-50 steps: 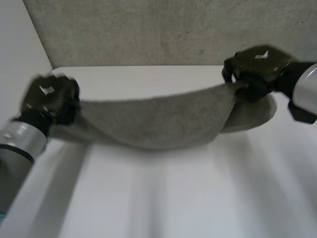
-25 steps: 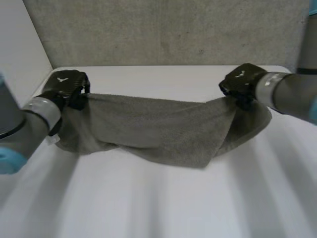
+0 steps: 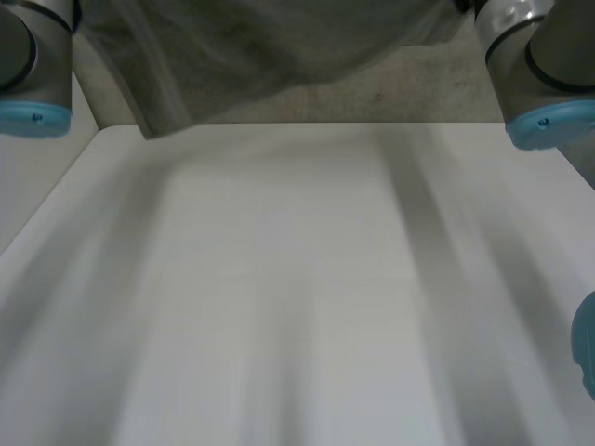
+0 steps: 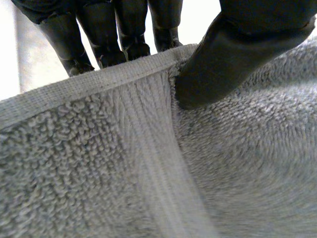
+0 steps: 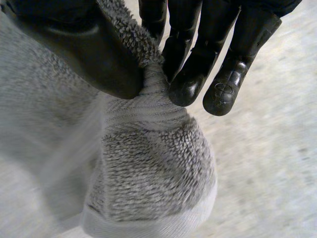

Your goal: Fold the towel.

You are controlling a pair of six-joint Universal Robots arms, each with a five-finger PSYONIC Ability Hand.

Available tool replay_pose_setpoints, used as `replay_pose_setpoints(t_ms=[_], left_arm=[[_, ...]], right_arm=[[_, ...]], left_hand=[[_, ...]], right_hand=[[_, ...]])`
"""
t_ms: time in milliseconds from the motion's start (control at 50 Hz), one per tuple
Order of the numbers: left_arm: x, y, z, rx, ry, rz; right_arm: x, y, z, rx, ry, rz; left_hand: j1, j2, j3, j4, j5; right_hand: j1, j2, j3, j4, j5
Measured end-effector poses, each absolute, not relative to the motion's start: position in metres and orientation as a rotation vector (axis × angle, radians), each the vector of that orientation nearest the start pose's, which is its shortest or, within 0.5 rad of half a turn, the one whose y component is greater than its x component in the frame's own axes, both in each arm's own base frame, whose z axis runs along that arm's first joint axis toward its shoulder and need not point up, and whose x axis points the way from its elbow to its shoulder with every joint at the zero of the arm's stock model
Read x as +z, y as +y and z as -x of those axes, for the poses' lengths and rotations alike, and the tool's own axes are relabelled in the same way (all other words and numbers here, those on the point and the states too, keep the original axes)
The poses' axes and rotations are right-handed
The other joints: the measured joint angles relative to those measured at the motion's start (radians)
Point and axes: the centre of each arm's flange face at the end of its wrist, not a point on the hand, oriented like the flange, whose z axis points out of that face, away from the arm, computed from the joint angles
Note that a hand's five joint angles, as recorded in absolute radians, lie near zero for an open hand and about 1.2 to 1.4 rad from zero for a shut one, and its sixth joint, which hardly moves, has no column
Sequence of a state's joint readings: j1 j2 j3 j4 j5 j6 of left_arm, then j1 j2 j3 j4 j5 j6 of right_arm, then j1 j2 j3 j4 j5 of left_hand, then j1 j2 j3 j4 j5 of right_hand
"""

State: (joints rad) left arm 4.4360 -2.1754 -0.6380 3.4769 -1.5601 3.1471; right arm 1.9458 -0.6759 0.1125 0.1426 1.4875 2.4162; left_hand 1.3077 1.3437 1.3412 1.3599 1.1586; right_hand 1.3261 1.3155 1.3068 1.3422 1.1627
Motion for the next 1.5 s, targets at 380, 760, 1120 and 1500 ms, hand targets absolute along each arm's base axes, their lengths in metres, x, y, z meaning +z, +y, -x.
replay_pose_setpoints(t_ms=[380, 760, 1120, 1500], left_arm=[[0.155, -0.365, 0.244, -2.188, 2.347, -0.646], [0.15, -0.319, 0.232, -2.07, 2.291, -0.8], [0.144, -0.314, 0.231, -2.086, 2.279, -0.791], [0.143, -0.315, 0.227, -2.075, 2.283, -0.777]], right_arm=[[0.186, -0.358, -0.287, -1.501, 2.202, 1.634], [0.225, -0.318, -0.265, -1.479, 2.238, 1.351], [0.181, -0.355, -0.272, -1.431, 2.329, 1.263], [0.148, -0.365, -0.263, -1.384, 2.484, 1.22]], left_hand=[[0.003, 0.003, 0.0, 0.0, 0.008], [0.003, 0.003, 0.0, 0.0, 0.008], [0.003, 0.003, 0.0, 0.0, 0.008], [0.003, 0.003, 0.0, 0.0, 0.008]], right_hand=[[-0.005, -0.003, 0.0, -0.009, -0.009], [-1.094, -1.069, -1.061, -1.084, -1.101], [-1.084, -1.067, -1.059, -1.083, -1.098], [-0.088, -0.092, -0.091, -0.123, -0.112]])
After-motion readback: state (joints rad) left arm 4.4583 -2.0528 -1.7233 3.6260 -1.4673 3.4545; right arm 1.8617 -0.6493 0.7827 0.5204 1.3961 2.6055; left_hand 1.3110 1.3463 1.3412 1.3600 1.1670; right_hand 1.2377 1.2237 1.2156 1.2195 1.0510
